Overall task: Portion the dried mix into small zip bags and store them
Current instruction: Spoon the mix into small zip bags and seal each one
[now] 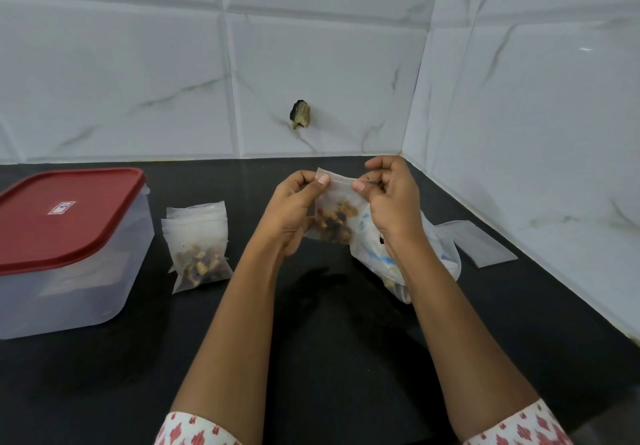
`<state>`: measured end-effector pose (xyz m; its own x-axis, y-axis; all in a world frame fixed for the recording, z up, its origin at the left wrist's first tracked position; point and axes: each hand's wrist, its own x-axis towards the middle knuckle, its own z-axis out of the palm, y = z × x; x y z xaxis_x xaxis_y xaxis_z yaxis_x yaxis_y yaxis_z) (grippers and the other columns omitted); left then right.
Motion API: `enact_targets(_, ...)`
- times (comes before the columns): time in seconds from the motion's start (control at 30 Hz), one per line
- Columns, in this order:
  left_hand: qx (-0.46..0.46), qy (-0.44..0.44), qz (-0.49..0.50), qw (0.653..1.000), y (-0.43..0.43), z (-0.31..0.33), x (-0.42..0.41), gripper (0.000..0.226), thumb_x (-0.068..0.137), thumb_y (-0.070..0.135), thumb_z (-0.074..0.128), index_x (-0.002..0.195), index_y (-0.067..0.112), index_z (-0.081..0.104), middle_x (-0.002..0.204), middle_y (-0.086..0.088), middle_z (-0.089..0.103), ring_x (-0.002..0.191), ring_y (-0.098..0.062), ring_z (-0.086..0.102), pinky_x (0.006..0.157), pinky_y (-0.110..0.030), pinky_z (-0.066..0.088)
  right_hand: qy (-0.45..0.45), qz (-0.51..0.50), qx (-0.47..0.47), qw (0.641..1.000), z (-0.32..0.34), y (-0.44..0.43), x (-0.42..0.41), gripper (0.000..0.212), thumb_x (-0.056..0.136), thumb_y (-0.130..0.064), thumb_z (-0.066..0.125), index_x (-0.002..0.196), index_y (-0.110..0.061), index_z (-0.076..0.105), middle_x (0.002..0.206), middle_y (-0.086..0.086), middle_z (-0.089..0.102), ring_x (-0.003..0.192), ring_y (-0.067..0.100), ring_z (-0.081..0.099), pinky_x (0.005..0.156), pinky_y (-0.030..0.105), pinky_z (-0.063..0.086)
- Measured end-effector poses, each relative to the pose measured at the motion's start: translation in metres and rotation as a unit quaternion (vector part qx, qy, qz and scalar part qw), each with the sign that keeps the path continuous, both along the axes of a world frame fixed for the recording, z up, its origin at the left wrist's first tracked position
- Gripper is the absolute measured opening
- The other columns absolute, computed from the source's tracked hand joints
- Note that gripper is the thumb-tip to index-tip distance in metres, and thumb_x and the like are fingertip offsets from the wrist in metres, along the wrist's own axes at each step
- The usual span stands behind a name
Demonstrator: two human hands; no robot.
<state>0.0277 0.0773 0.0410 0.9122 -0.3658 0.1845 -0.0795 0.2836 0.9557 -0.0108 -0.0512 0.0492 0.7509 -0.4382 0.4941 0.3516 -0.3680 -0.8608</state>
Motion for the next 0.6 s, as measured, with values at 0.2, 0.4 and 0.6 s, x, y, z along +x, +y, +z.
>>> enact_targets(0.2, -0.023, -0.017, 0.034, 0.999, -0.001, -0.004, 0.002, 0.024, 0.095, 0.012, 0.048, 0.071, 0.015, 0.047, 0.077, -0.001, 0.054, 0.076, -0.017, 0.053, 0.07, -0.04, 0.047, -0.005, -0.009, -0.006, 1.0, 0.001, -0.002, -0.002, 0.028, 0.074, -0.003, 0.073, 0.084, -0.022, 0.056, 0.063, -0.009, 0.062, 0.068, 0.005, 0.06, 0.072, 0.019, 0.047)
enact_targets(0.4, -0.04, 0.029, 0.111, 0.993, 0.001, -0.007, -0.002, 0.026, 0.095, 0.015, 0.051, 0.069, 0.014, 0.047, 0.072, -0.004, 0.053, 0.072, -0.019, 0.053, 0.067, -0.037, 0.048, 0.0, 0.013, 0.014, 1.0, 0.002, 0.003, -0.002, 0.03, 0.076, -0.003, 0.071, 0.089, -0.026, 0.056, 0.07, -0.009, 0.064, 0.078, 0.015, 0.063, 0.078, 0.027, 0.05)
enact_targets(0.6, -0.038, 0.042, 0.14, 0.989, 0.012, 0.0, -0.014, 0.022, 0.091, 0.024, 0.057, 0.071, 0.017, 0.054, 0.074, -0.003, 0.055, 0.082, -0.026, 0.053, 0.084, -0.051, 0.047, 0.004, -0.013, -0.006, 1.0, 0.009, 0.018, -0.006, 0.021, 0.081, 0.0, 0.065, 0.091, -0.017, 0.055, 0.072, -0.007, 0.06, 0.073, 0.008, 0.058, 0.084, 0.032, 0.05)
